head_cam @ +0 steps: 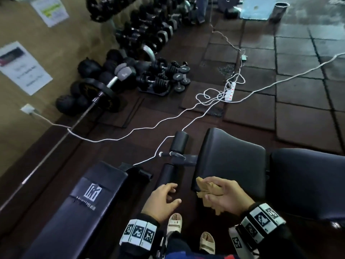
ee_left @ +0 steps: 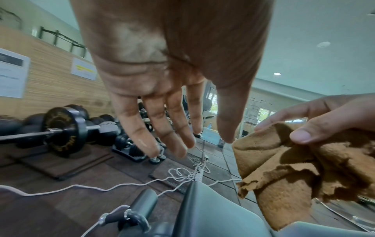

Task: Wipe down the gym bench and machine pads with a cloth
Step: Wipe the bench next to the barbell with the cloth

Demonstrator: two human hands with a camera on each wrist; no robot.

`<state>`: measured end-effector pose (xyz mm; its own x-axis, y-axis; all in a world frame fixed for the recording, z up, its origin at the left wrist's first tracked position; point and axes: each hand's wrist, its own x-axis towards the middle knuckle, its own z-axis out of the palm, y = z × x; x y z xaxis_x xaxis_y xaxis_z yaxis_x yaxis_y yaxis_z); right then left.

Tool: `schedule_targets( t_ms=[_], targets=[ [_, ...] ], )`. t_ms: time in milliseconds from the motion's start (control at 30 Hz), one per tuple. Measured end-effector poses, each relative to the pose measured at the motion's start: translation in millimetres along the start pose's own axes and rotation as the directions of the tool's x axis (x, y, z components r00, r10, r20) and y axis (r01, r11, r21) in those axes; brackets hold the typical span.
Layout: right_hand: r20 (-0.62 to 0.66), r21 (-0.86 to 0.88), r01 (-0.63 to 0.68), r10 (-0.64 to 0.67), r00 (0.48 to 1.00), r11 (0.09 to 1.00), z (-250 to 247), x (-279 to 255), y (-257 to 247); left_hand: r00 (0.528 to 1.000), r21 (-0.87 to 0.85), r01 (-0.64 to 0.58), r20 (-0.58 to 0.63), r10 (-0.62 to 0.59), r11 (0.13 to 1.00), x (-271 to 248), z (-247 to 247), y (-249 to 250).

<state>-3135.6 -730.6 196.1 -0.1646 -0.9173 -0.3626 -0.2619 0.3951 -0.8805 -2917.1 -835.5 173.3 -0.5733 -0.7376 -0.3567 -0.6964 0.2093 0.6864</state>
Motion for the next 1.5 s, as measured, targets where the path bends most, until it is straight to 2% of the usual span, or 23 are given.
schedule_targets(
  t_ms=[133, 267, 400, 467, 633, 867, 967, 1133, 1233, 1367, 1500],
  targets=[
    [0.072, -0.107, 0.094, -0.087, 0.994, 0.990, 20, 8, -15, 0.992, -0.032, 0.077, -0.097, -0.080, 0.996, -30, -6, -20],
    [0.191, -0.192, 0.127, -0.090, 0.977, 0.973, 47, 21, -33, 0.968, -0.095, 0.155, -0.186, -0.170, 0.983, -61, -19, -43],
    [0.281, -0.308, 0.190, -0.101, 0.954, 0.932, 84, 38, -55, 0.923, -0.173, 0.233, -0.271, -0.274, 0.957, -97, -35, -73],
    [0.323, -0.302, 0.189, -0.086, 0.942, 0.934, 107, 45, -66, 0.893, -0.221, 0.265, -0.310, -0.325, 0.939, -115, -44, -91],
    [0.410, -0.355, 0.204, -0.044, 0.911, 0.912, 170, 65, -92, 0.834, -0.288, 0.337, -0.351, -0.426, 0.896, -152, -72, -141],
    [0.426, -0.378, 0.225, -0.048, 0.904, 0.898, 243, 84, -118, 0.780, -0.337, 0.390, -0.375, -0.502, 0.857, -185, -101, -204],
    [0.450, -0.418, 0.260, -0.051, 0.892, 0.870, 263, 89, -126, 0.773, -0.348, 0.392, -0.378, -0.510, 0.852, -191, -108, -221],
    [0.464, -0.384, 0.249, -0.047, 0.885, 0.889, 289, 103, -139, 0.745, -0.400, 0.389, -0.394, -0.539, 0.830, -191, -114, -240],
    [0.504, -0.403, 0.284, -0.048, 0.862, 0.870, 299, 121, -139, 0.718, -0.456, 0.383, -0.400, -0.570, 0.803, -182, -113, -252],
    [0.605, -0.424, 0.388, -0.063, 0.794, 0.819, 314, 152, -131, 0.691, -0.488, 0.386, -0.410, -0.596, 0.783, -160, -108, -272],
    [0.564, -0.354, 0.400, -0.148, 0.812, 0.845, 339, 190, -102, 0.657, -0.510, 0.424, -0.396, -0.642, 0.748, -127, -94, -307]
  ],
)
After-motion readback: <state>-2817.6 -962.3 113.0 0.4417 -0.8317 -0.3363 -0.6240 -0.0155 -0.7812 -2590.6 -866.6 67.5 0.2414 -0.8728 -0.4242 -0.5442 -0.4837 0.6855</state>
